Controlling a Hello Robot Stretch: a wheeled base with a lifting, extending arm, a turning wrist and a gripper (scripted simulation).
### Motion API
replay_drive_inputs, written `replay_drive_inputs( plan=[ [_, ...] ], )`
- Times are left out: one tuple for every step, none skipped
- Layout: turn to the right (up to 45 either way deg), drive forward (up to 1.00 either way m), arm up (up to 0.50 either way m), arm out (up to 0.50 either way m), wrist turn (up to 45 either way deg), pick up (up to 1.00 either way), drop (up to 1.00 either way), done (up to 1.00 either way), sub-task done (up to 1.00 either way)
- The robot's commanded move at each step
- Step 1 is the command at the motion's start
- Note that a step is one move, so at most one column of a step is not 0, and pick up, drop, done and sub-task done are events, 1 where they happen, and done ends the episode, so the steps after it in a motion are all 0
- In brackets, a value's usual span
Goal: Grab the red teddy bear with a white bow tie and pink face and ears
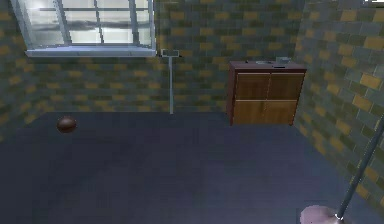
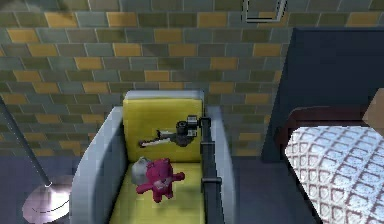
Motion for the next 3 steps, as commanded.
replay_drive_inputs(
  plan=[
    [0.0,0.00,-0.30,0.00,0.0,0.00,0.00,0.00,0.00],
    [0.0,0.00,0.00,0.00,0.0,1.00,0.00,0.00,0.00],
    [0.0,0.00,0.10,0.00,0.0,0.00,0.00,0.00,0.00]
  ],
)
